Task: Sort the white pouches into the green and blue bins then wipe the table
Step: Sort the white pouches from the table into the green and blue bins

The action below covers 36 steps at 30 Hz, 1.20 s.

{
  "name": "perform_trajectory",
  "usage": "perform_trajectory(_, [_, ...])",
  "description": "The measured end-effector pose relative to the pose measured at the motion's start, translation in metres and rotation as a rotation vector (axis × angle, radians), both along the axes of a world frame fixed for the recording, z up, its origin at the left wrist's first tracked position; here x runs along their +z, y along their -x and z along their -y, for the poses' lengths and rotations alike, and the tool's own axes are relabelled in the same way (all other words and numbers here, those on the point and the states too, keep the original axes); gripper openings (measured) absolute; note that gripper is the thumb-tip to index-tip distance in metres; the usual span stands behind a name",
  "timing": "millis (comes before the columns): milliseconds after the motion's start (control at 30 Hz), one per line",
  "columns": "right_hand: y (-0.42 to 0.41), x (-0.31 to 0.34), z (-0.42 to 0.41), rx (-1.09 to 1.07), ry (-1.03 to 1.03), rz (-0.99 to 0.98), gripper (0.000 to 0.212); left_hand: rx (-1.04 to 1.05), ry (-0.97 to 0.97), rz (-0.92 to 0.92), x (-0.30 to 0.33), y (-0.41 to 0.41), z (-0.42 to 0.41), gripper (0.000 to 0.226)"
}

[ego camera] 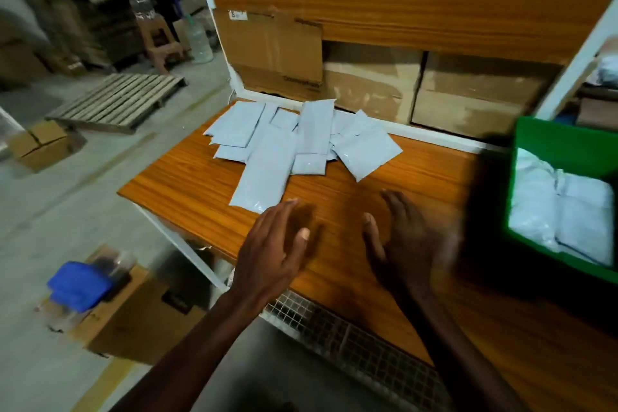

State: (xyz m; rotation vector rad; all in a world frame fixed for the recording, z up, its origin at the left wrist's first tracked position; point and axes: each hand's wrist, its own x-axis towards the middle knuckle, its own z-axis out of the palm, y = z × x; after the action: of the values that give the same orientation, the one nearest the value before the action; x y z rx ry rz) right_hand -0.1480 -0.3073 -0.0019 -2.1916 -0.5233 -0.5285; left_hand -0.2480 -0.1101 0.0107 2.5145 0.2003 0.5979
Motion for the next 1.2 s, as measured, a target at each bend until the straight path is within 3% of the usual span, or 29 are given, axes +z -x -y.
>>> perform_trajectory(200, [-0.052,-0.012,-0.125,0.003,0.095,-0.102,0.062,0.041,-0.169,-0.160,-0.023,-0.058,-0.101,0.062])
perform_trajectory(467, [-0.181,-0.045,-0.221,0.040,0.354,-0.099,0.057,0.063,-0.370,-0.340,-0.073,-0.163,-0.158,0.077])
perform_trajectory(700, [-0.237,-0.058,-0.256,0.027,0.574,-0.202,0.055,0.082,-0.313,-0.349,-0.096,-0.176,-0.177,0.081])
perform_trajectory(1000, [-0.231,-0.071,-0.270,-0.095,0.624,-0.255,0.061,-0.052,-0.172,-0.133,-0.086,-0.165,-0.228,0.071])
perform_trajectory(1100, [-0.228,-0.072,-0.280,-0.117,0.593,-0.225,0.056,-0.101,-0.096,-0.027,-0.072,-0.168,-0.247,0.068])
perform_trajectory(1200, [-0.222,-0.068,-0.285,-0.184,0.520,-0.212,0.048,-0.125,-0.005,-0.052,-0.052,-0.166,-0.255,0.070])
